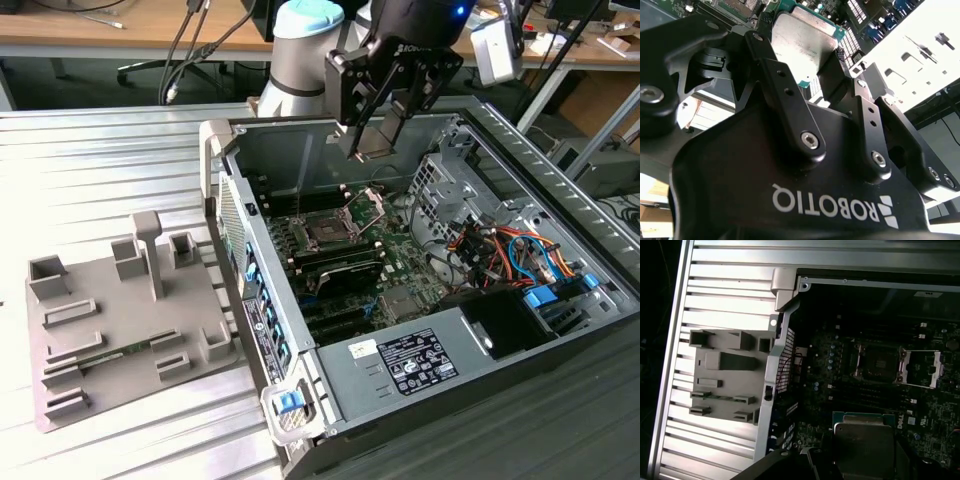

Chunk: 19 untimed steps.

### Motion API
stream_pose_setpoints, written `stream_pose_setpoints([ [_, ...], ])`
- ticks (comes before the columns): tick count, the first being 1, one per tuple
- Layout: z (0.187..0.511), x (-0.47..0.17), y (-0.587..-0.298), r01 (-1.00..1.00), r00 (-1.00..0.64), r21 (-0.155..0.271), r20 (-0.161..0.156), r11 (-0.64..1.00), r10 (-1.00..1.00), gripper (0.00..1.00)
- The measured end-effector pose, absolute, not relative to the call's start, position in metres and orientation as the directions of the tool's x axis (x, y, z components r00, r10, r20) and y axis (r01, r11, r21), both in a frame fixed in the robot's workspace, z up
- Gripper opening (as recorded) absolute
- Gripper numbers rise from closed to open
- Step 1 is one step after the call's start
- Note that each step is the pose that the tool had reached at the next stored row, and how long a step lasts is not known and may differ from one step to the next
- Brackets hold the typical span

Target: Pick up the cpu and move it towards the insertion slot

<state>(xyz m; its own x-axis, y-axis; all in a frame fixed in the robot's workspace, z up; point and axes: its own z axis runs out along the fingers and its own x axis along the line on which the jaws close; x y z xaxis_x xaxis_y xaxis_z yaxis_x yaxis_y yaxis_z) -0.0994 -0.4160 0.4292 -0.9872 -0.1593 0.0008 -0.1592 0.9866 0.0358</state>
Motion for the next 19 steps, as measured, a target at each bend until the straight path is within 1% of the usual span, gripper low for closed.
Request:
stream_pose_setpoints([
  [19,0.4282,-0.0936,-0.416,-0.159,-0.987,0.036,0.001,0.987,-0.159,0.55],
])
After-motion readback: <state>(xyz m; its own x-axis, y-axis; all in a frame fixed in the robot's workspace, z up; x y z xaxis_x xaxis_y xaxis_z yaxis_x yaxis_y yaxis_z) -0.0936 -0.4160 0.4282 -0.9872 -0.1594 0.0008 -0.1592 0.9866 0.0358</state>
